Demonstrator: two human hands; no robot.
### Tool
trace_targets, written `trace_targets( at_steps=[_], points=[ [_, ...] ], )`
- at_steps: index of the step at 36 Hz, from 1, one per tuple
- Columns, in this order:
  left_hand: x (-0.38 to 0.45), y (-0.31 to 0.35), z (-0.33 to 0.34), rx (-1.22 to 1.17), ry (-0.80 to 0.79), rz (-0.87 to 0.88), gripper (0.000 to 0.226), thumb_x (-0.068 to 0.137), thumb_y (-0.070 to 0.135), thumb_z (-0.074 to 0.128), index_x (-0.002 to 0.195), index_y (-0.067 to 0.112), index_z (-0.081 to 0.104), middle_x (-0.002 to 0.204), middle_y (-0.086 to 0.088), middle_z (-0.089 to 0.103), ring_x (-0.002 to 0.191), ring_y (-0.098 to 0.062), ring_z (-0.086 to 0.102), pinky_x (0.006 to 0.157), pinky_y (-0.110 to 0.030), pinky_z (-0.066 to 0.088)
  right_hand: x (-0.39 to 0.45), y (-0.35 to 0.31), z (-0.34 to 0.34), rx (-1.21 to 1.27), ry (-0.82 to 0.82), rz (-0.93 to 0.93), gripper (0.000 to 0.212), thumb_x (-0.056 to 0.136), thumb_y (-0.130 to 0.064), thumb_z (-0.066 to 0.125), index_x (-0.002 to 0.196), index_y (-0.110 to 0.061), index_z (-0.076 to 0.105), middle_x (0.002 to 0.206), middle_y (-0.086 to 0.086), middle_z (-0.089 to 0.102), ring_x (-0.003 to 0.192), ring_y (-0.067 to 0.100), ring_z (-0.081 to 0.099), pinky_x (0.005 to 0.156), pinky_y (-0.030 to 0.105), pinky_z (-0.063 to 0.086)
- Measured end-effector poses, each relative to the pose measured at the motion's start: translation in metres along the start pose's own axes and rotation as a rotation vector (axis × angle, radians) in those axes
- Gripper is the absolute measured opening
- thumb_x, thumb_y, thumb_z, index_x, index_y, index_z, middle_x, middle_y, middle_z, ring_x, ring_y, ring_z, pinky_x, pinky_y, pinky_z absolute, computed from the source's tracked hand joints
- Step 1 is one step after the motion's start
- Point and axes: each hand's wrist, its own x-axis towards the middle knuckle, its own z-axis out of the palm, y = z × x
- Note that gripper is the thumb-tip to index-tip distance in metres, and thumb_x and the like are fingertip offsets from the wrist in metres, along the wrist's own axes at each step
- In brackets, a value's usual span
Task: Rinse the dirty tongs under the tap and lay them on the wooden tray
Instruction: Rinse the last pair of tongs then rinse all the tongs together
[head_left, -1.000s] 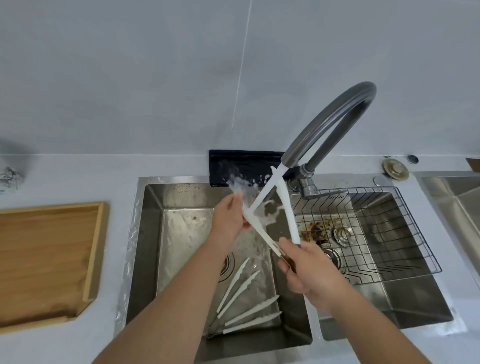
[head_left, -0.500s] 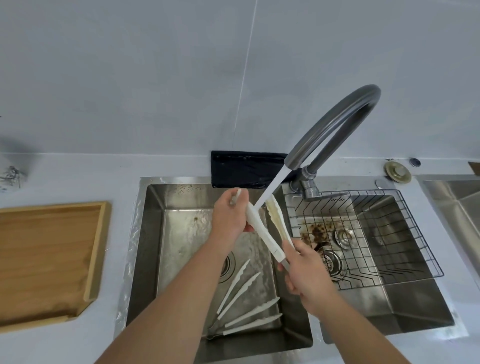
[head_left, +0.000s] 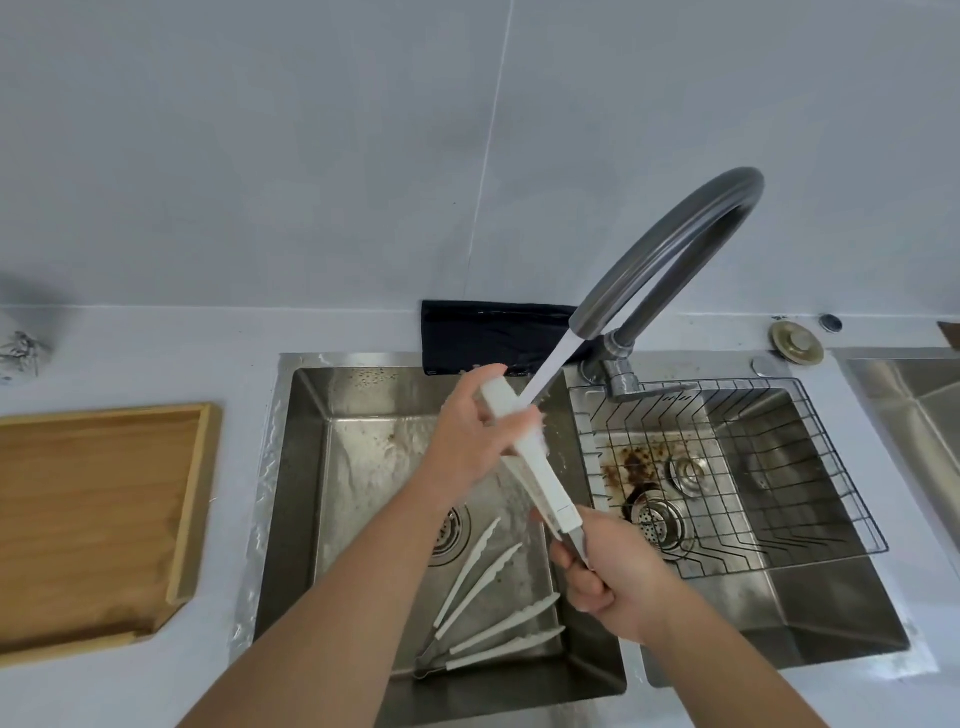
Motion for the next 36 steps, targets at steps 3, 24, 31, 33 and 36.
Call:
trace_targets(
  at_steps=[3,24,31,33,36],
  points=[
    [0.004,0.008,0.005,-0.033,0.137,-0.009,0.026,0.097,0.021,0.062,0.122,0.016,0.063,0.085,-0.003,0.077,0.08,-0.027,0.076,0.067,-0.041,0.061,-0.001,0.004,0.003,0.028,-0.026,0.014,0.033,0.104,-0.01,0.034,0.121,-0.001,0.06,0.059,0.006,0.048,0.032,0.008,0.026,0.036,0.015,0.012],
    [-0.01,0.013,-0.018,0.085,0.15,-0.015,0.03,0.1,0.04,0.053,0.129,0.034,0.061,0.122,0.006,0.068,0.094,-0.01,0.071,0.089,-0.036,0.059,-0.005,-0.011,0.017,-0.35,0.139,-0.324,0.024,0.097,-0.022,0.057,0.095,0.0,0.065,0.051,0.004,0.053,0.035,0.014,0.039,0.035,0.022,0.029],
    [-0.026,-0.012,-0.015,0.116,0.217,-0.251,0.032,0.095,0.027,0.065,0.126,0.028,0.057,0.11,0.0,0.069,0.094,-0.015,0.068,0.088,-0.035,0.057,0.003,-0.016,0.027,-0.358,0.114,-0.354,0.024,0.088,-0.006,0.053,0.106,-0.016,0.065,0.066,0.014,0.05,0.04,0.016,0.039,0.037,0.023,0.027],
    [-0.031,-0.016,-0.003,0.039,0.158,-0.281,0.039,0.094,0.016,0.066,0.127,0.031,0.055,0.099,-0.001,0.073,0.081,-0.012,0.07,0.074,-0.029,0.056,0.007,-0.016,0.031,-0.394,0.126,-0.368,0.022,0.088,-0.005,0.052,0.106,-0.011,0.064,0.067,0.013,0.049,0.042,0.016,0.039,0.036,0.022,0.028],
    [-0.032,-0.024,0.011,-0.067,0.137,-0.29,0.042,0.09,-0.002,0.057,0.124,0.022,0.061,0.076,-0.004,0.071,0.06,-0.011,0.066,0.059,-0.028,0.054,0.01,-0.014,0.04,-0.486,0.152,-0.408,0.016,0.091,-0.009,0.052,0.097,-0.019,0.063,0.069,0.006,0.055,0.047,0.013,0.044,0.04,0.025,0.035]
  ],
)
